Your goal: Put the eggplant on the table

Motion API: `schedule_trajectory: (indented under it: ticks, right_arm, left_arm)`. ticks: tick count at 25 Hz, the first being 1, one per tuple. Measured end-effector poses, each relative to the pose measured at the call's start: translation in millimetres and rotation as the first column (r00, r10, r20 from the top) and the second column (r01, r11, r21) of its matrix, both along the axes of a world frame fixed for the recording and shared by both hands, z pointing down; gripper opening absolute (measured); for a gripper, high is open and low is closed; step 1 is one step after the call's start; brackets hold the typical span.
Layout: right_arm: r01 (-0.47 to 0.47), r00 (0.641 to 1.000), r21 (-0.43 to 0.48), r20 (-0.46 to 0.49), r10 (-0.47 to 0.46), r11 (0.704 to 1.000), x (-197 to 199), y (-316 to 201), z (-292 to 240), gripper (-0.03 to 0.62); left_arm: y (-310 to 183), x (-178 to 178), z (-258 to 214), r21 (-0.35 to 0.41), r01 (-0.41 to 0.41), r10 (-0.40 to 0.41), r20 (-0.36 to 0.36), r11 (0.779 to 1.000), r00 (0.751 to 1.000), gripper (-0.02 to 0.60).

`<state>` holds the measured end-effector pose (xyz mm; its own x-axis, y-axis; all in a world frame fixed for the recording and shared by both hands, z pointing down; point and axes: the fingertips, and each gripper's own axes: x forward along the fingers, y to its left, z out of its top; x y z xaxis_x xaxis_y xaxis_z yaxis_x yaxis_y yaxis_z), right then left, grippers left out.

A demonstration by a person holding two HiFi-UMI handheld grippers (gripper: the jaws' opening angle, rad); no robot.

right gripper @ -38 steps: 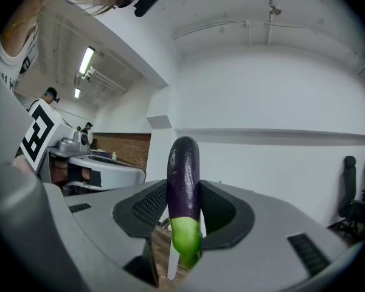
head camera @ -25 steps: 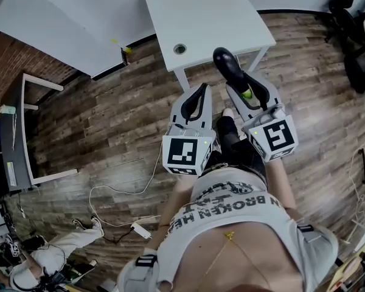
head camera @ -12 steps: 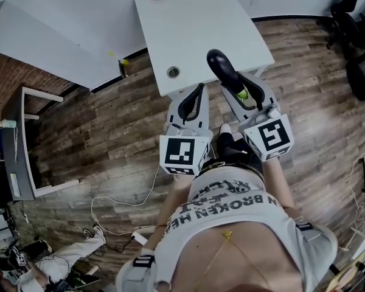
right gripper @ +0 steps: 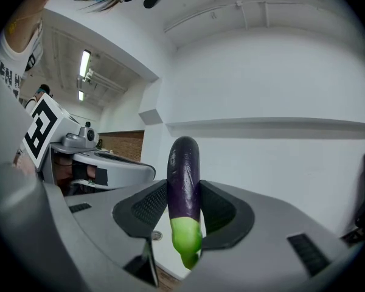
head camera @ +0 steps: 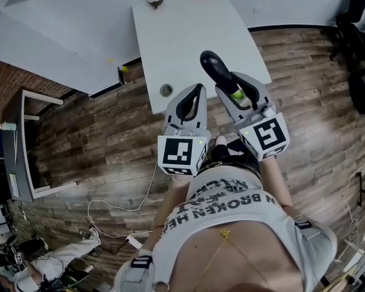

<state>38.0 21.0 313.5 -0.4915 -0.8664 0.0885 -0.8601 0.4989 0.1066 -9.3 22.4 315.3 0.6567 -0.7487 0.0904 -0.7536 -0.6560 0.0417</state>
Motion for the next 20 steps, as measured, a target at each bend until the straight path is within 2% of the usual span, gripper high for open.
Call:
schedule_trajectory:
  ticks: [9, 15, 20]
  right_arm:
    - [0.038, 0.999, -0.020, 0.004, -0.038, 0.999, 44.9, -36.9, 10.2, 0.167]
    - [0.080, 0.997, -0.022, 0.018, -0.079, 0.997, 51.2, -45.4, 12.6, 0.167]
    - [0.080, 0.997, -0.041, 0.008, -0.079, 0.996, 53.6, -50.6, 18.0, 0.167]
  left_arm:
    - [-32.8, 39.2, 9.3, -0.016, 0.063, -0.063, 0.018, 0.998, 0.998, -0.002]
    - [-39.9, 44.1, 13.8, -0.030, 0.106, -0.106, 0.018, 0.994, 0.994, -0.002]
    - [-44.2, 41.6, 13.8, -0.031, 0.127, -0.126, 0.017, 0.991, 0.992, -0.002]
